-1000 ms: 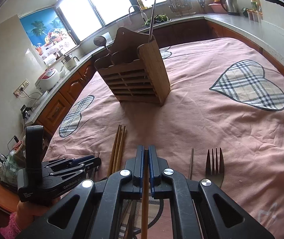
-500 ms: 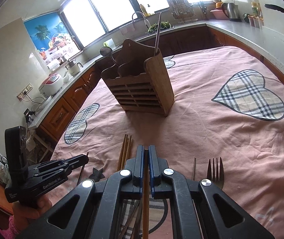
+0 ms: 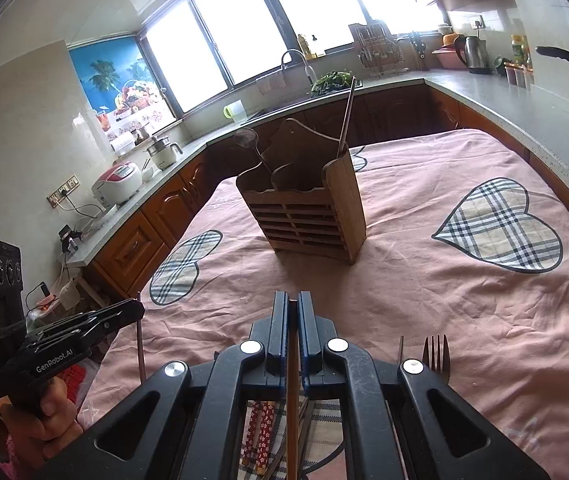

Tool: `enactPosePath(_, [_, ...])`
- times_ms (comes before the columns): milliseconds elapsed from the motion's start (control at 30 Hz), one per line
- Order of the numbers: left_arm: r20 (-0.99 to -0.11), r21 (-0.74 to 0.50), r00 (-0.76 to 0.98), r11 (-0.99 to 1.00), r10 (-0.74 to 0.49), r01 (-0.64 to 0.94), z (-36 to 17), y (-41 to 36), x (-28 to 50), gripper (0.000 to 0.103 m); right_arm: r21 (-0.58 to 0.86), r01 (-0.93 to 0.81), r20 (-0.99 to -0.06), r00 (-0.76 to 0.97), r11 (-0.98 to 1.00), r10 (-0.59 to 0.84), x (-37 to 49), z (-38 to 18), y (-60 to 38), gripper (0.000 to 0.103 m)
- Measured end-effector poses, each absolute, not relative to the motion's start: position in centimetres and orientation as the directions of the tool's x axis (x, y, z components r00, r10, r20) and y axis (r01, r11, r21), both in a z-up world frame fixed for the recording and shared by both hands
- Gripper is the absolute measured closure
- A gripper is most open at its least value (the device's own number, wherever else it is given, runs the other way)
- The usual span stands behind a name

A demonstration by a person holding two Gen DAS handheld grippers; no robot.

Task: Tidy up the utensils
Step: 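Lift and carry both held utensils toward the wooden holder with both tools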

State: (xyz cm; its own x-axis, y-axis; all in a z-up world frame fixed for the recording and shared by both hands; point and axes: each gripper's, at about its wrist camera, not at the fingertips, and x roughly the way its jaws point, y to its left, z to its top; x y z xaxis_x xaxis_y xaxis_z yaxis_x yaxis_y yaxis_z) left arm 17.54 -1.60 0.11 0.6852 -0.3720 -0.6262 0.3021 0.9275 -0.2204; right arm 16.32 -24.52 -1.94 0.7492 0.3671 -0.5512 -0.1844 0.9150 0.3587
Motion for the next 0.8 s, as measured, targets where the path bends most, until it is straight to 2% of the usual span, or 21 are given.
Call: enactPosePath(800, [-0.476, -0.281, 0.795, 0.922, -0.375, 0.266, 5.3, 1.5, 18.2, 0.100, 0.346, -0.206, -0.412, 0.843, 0.915, 0.345, 16.4, 3.6, -25.1, 0.099])
